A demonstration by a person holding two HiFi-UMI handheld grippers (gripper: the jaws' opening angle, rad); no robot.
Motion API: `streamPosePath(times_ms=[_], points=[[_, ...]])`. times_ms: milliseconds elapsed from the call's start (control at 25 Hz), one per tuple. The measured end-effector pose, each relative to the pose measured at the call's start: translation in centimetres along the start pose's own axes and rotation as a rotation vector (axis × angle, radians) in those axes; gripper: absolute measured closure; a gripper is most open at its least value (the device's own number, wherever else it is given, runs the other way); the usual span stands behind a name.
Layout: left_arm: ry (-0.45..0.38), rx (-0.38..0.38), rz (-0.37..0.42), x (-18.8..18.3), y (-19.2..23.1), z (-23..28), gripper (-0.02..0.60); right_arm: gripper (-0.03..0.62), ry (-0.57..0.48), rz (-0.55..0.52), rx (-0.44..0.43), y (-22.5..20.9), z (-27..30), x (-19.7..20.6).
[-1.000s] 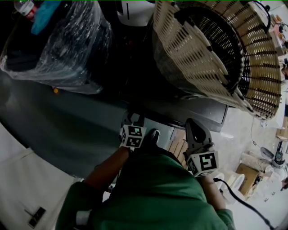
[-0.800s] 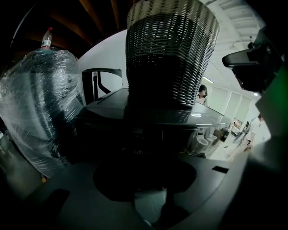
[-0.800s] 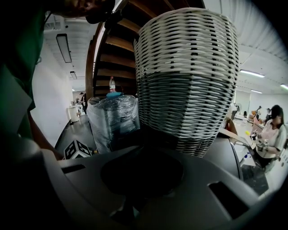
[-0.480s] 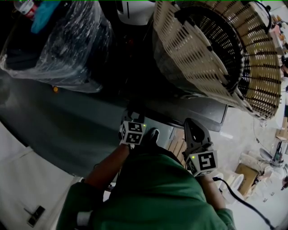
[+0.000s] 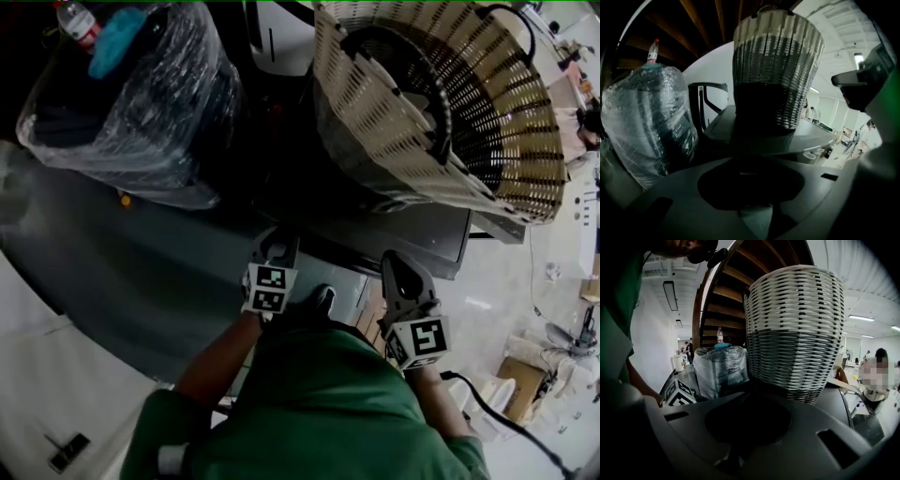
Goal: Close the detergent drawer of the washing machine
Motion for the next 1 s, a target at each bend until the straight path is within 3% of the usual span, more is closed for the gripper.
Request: streamPosePath(times_ms=[160, 360, 520, 680, 840, 1000], points=[[-0.149, -0.028, 0.062, -4.4, -0.8, -4.2, 0.428, 0.572, -0.009, -0.003, 0.009, -0.3, -1.1, -0.6], [-0.304, -0.068, 0.103, -9.4, -1.7, -9.8, 0.43, 0.572, -0.129, 0.032, 0.047, -1.6, -2.7, -2.8], [-0.335, -0.011, 0.04, -12.0, -3.0, -12.3, 0.434, 0.572, -0.185, 0.02, 0.028, -1.7, -4.1, -4.4], [-0.419, 0.034, 0.113, -15.9, -6.4, -14.8, 0.437, 0.572, -0.242, 0.022, 0.015, -1.3, -5.9, -6.8], [-0.582, 0.037, 0.147, -19.4, -8.9, -18.3, 0.458, 0.572, -0.315, -0.004, 0.008, -1.1, -8.1, -9.3], [-0.617, 0.05, 0.161, -19.5, -10.2, -19.6, 0.462, 0.572, -0.359, -0.011, 0.01, -1.2, -9.9, -10.6]])
Point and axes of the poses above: the fingertips, and each gripper's own axes: z forward along the fingers, y to its left, x out of its underside, the point moved 2 cm from there along -z, backward along the fingers, and after that the axes turned 10 degrees about x, right-handed, at the moved point
